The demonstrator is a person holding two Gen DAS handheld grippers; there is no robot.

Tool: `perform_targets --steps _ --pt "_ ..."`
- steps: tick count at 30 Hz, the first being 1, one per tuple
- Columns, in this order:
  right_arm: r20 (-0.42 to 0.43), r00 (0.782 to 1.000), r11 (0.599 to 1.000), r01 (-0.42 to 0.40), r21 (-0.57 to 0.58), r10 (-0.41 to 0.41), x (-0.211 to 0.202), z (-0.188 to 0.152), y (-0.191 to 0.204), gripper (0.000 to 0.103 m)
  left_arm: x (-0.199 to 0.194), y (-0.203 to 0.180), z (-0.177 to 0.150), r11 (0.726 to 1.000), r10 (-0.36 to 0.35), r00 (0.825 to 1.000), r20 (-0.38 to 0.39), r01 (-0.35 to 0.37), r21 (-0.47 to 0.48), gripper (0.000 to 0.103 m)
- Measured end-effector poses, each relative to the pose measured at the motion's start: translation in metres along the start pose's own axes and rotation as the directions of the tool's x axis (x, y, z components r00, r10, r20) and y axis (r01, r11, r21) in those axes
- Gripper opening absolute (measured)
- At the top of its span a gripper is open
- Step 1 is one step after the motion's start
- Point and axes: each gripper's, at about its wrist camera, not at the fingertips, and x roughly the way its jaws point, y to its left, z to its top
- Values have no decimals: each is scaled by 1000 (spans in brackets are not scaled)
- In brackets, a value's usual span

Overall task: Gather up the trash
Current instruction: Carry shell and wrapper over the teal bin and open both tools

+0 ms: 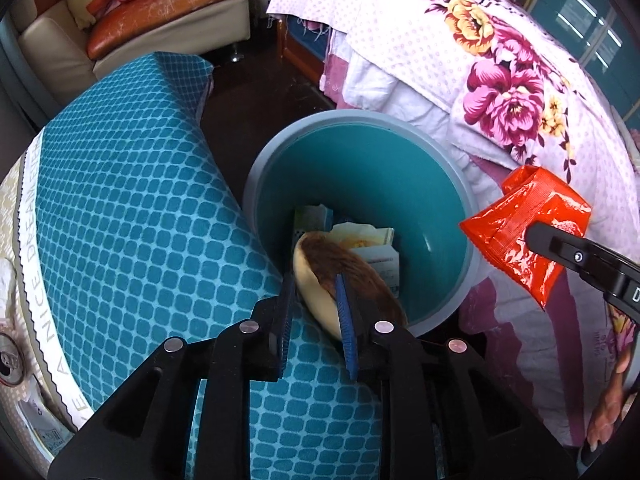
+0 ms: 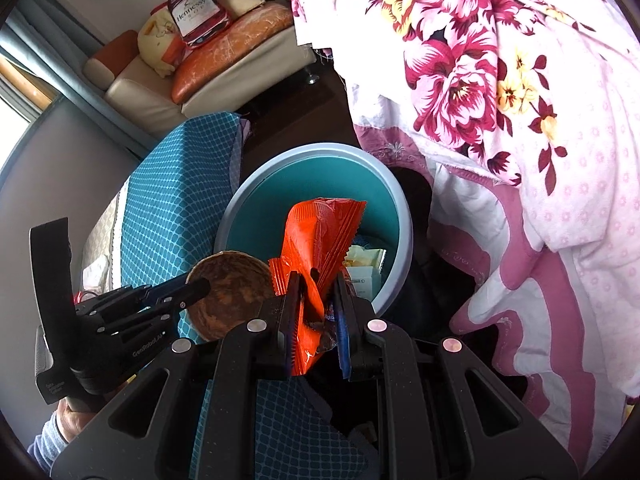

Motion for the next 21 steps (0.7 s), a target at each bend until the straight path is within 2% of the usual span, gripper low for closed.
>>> perform_targets --steps 12,16,21 --pt "6 1000 1000 12 -6 -11 -3 0 6 15 -34 13 -8 999 -17 998 57 19 -42 48" --pt "-1 1000 1000 11 -20 -11 -5 3 10 16 -48 19 -15 998 -18 996 85 23 -64 65" --pt "-13 1000 998 24 -51 -25 1 7 26 21 -66 37 -25 993 -20 993 118 33 -109 78"
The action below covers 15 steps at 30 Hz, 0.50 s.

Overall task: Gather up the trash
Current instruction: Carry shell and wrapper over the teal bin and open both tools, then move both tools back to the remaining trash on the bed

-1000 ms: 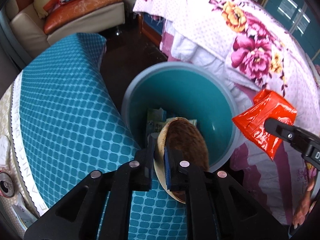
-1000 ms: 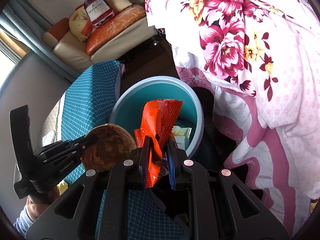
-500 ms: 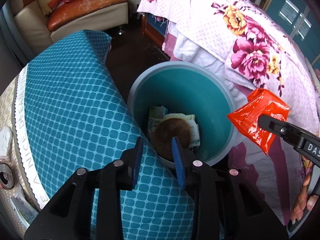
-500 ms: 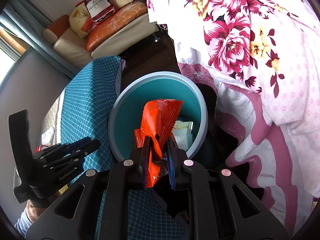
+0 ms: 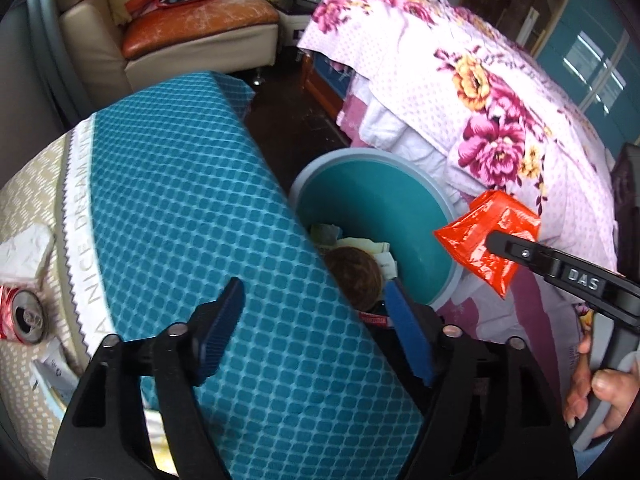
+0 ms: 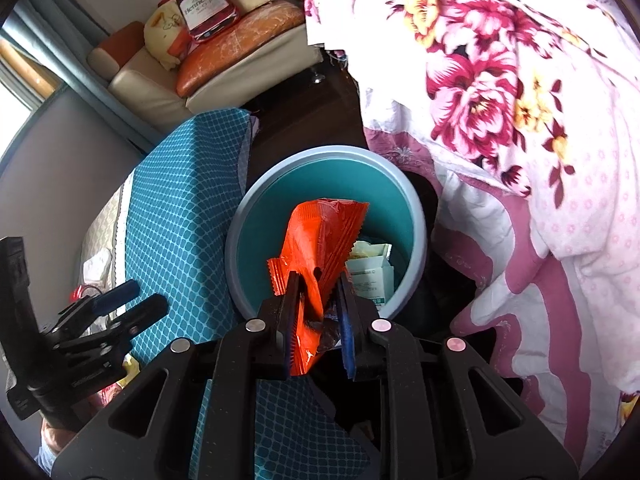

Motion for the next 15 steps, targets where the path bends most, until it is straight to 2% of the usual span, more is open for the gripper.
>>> perform_targets --steps 2,4,6,12,15 --pt "-6 1000 1000 14 -10 -14 4 2 5 28 -8 10 -3 1000 -3 1000 10 3 -21 80" --pt "-9 1000 1000 22 -13 -22 6 0 10 47 -16 21 -6 999 -9 1000 19 9 -43 81" --pt "-21 999 1000 26 -9 -26 7 -1 13 49 -23 30 -8 998 -10 1000 26 11 -63 82" --pt "-30 999 999 40 7 -40 3 -7 18 70 -38 51 -17 994 -8 999 45 13 -111 85" --pt "-30 999 999 46 9 -46 -2 -10 20 73 -42 57 -22 992 -9 999 46 15 -128 85"
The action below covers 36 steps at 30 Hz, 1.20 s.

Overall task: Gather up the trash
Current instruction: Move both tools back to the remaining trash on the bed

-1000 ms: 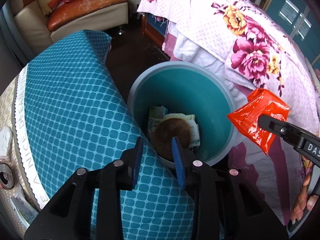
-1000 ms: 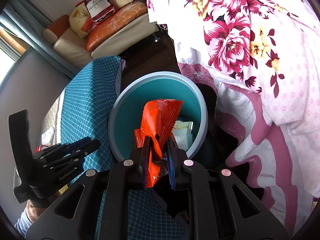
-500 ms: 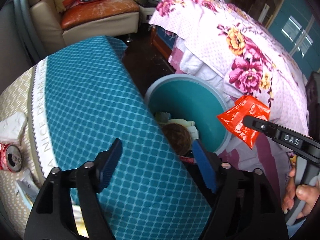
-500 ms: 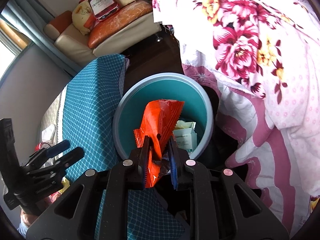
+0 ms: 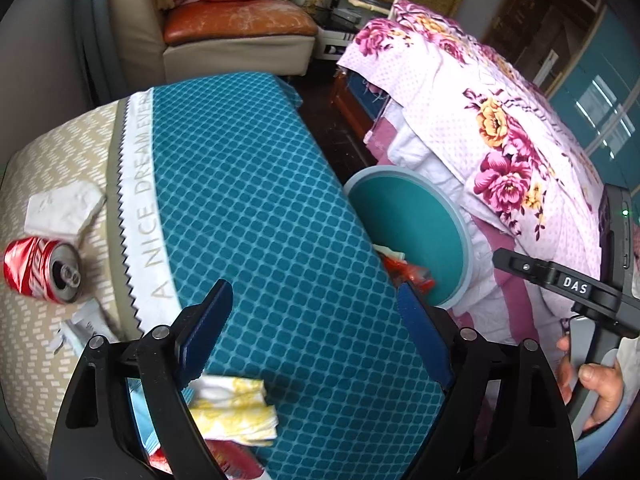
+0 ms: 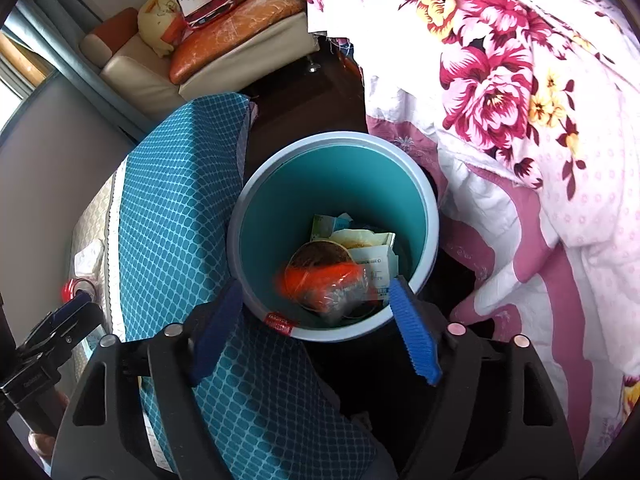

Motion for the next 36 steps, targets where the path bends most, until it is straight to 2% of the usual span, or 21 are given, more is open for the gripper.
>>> perform_targets --steps 8,20,29,36 --pt "-1 1000 1000 -11 -13 11 -15 -13 16 76 -23 19 -19 1000 17 1000 20 -17 -20 85" --pt "-18 1000 993 -24 -116 22 -32 -42 67 77 -64 79 -57 993 40 998 50 -34 -117 86" --pt "-52 998 981 -30 -190 20 -34 -64 106 77 -76 123 -86 986 60 998 31 -54 -156 87" --pt "-115 993 961 -54 -270 23 -17 -80 142 77 -74 155 -105 979 77 997 -8 -77 -187 87"
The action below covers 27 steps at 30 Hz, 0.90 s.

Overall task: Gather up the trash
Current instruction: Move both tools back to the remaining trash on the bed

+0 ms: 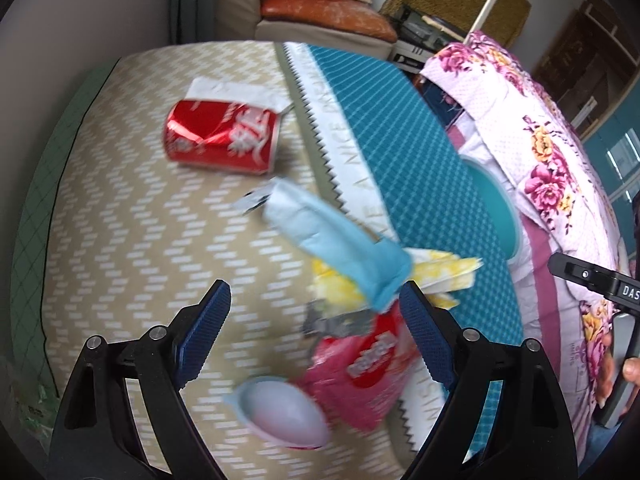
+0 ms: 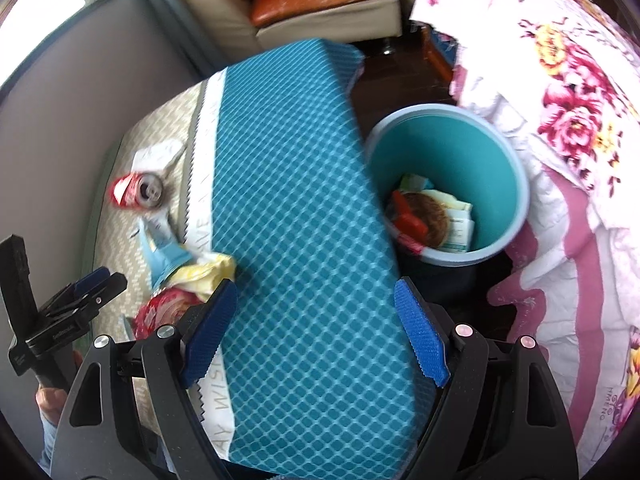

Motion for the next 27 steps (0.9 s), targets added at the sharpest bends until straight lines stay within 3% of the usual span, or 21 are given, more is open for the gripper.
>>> perform_targets --steps 11,21,23,26,27 --pt "-106 991 991 -91 -102 80 55 10 59 77 9 46 -6 996 20 999 -36 -23 -88 87" --pt "-173 976 984 -149 -101 130 87 8 79 77 16 61 -5 990 5 998 -55 -12 -137 87" --pt "-189 970 981 -171 -95 150 93 7 83 70 16 62 -4 990 7 998 -56 -15 -140 87" --pt "-203 964 976 -195 -97 173 101 5 88 49 18 65 -1 990 5 998 -67 -14 -142 87" --pt "-198 965 975 -197 -99 174 101 4 88 37 19 65 -1 990 6 998 -69 -16 -141 87"
